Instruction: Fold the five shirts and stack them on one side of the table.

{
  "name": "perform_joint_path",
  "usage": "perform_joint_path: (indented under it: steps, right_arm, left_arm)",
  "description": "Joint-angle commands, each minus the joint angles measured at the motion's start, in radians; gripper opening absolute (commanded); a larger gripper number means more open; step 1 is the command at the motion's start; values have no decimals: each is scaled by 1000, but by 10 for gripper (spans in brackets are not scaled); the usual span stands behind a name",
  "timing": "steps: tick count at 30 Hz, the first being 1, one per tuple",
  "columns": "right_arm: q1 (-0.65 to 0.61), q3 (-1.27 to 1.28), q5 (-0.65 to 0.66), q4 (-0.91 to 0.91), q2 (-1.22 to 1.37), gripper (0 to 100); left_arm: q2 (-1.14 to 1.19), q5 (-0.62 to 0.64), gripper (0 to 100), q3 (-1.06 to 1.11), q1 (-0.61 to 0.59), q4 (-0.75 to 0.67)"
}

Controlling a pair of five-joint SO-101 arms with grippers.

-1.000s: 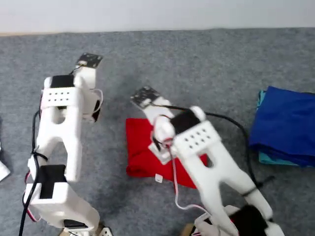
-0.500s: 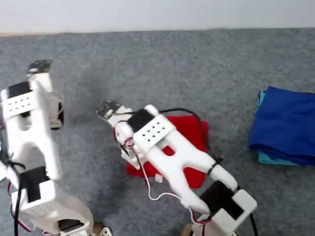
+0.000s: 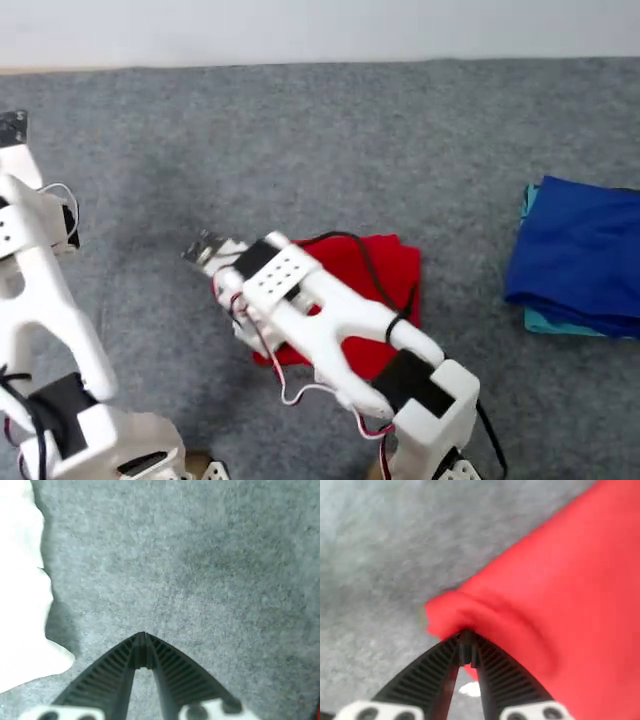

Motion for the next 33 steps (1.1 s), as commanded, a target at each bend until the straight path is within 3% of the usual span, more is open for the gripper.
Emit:
perform_joint_path:
  steps: [1, 9, 20, 28, 33]
  right_arm:
    - [-71, -52, -9, 67, -8, 9]
    - [-54, -81, -9, 107, -30, 9]
    - [142, -253, 43, 58, -99, 9]
    - [209, -278, 69, -136, 111, 9]
    - [211, -420, 71, -165, 300, 9]
  left_arm:
    - [-60, 5, 2, -41, -6, 6]
    - [-66, 5, 2, -41, -8, 6]
    - [-68, 5, 2, -42, -5, 20]
    - [-68, 6, 2, -41, -5, 34]
    - [-68, 6, 2, -41, -8, 55]
